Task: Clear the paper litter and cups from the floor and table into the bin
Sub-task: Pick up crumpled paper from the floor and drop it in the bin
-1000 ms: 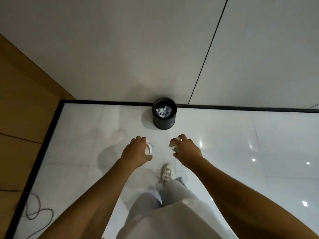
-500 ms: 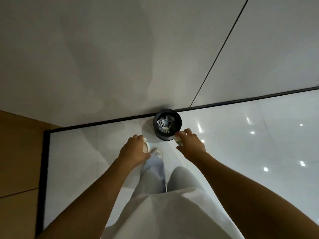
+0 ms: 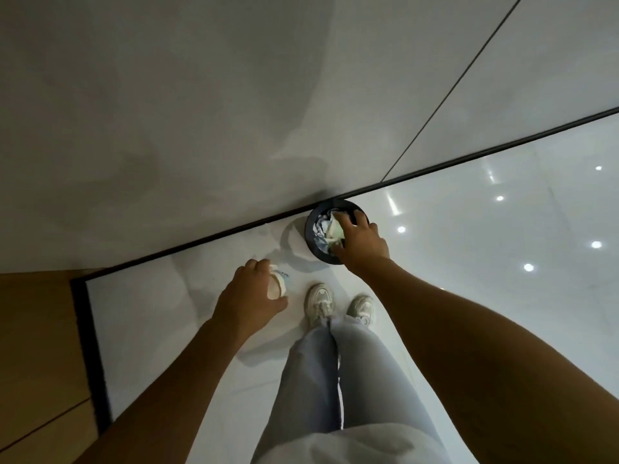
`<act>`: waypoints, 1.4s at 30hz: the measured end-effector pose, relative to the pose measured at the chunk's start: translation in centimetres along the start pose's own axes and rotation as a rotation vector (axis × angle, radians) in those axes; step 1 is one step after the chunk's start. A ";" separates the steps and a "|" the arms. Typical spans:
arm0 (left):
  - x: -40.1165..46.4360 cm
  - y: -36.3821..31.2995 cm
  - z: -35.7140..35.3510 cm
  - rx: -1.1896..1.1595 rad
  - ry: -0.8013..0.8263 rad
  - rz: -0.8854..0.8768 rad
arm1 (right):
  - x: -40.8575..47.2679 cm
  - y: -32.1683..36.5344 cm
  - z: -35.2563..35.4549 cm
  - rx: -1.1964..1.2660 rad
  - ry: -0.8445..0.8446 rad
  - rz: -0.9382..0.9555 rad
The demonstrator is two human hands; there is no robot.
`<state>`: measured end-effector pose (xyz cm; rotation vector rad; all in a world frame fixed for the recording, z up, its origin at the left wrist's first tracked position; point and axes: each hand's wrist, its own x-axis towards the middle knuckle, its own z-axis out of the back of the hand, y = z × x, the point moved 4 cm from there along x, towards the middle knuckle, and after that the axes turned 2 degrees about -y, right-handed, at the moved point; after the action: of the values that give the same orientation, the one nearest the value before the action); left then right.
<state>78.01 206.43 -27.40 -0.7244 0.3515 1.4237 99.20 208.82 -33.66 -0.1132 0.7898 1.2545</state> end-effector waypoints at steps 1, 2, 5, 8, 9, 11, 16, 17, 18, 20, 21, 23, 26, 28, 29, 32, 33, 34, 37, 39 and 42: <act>0.7 0.0 -0.4 0.009 0.013 -0.001 | 0.6 -0.3 -0.4 0.018 0.006 -0.008; 1.4 -0.2 -0.7 0.016 0.032 -0.002 | 1.0 -0.6 -0.7 0.039 0.010 -0.018; 3.4 -1.8 -1.8 0.031 0.075 -0.038 | 1.3 -2.3 -1.2 0.073 -0.002 -0.050; 6.1 -4.5 -3.1 0.030 0.070 -0.101 | 1.0 -4.5 -1.2 0.100 -0.021 -0.087; 7.1 -5.6 -3.5 0.029 0.067 -0.123 | 0.8 -5.2 -1.1 0.107 -0.029 -0.092; 9.4 -7.8 -4.2 0.035 0.051 -0.169 | 0.5 -6.4 -0.7 0.124 -0.056 -0.094; 14.3 -11.6 -6.1 0.113 0.122 -0.188 | -0.5 -8.8 0.1 0.170 -0.080 -0.101; 14.7 -11.7 -6.3 0.144 0.146 -0.182 | -0.8 -9.1 0.2 0.181 -0.078 -0.104; 14.8 -11.9 -6.4 0.164 0.154 -0.181 | -1.2 -9.5 0.4 0.188 -0.077 -0.108; 14.2 -12.1 -6.1 0.170 0.132 -0.191 | -2.1 -10.0 0.9 0.189 -0.065 -0.125; 13.6 -12.4 -5.8 0.172 0.116 -0.207 | -2.8 -10.3 1.2 0.191 -0.055 -0.140; 11.6 -13.1 -4.9 0.191 0.081 -0.256 | -4.4 -10.6 2.1 0.185 -0.044 -0.166; 8.0 -14.8 -3.2 0.219 0.037 -0.360 | -7.1 -10.6 3.8 0.146 -0.044 -0.191; 5.3 -16.6 -2.2 0.248 0.027 -0.434 | -9.4 -10.5 5.1 0.126 -0.062 -0.212; 4.1 -17.6 -1.8 0.269 0.027 -0.469 | -10.5 -10.4 5.7 0.116 -0.076 -0.222; 0.9 -20.4 -1.3 0.368 0.031 -0.590 | -13.9 -10.1 6.9 0.077 -0.102 -0.269; -0.1 -21.4 -1.3 0.404 0.036 -0.635 | -15.3 -10.1 7.1 0.074 -0.111 -0.296; -1.1 -22.3 -1.2 0.436 0.045 -0.680 | -16.6 -10.1 7.2 0.076 -0.124 -0.324; -3.8 -24.8 -1.3 0.562 0.084 -0.830 | -20.7 -10.2 6.9 0.110 -0.172 -0.434; -6.1 -26.1 -1.7 0.639 0.122 -0.933 | -23.8 -10.3 6.1 0.151 -0.196 -0.520; -9.3 -27.2 -2.6 0.728 0.194 -1.063 | -28.3 -10.7 4.3 0.223 -0.231 -0.647</act>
<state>103.56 198.03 -16.87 -0.3257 0.4913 0.1714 108.06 184.50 -17.47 -0.0354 0.6150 0.5513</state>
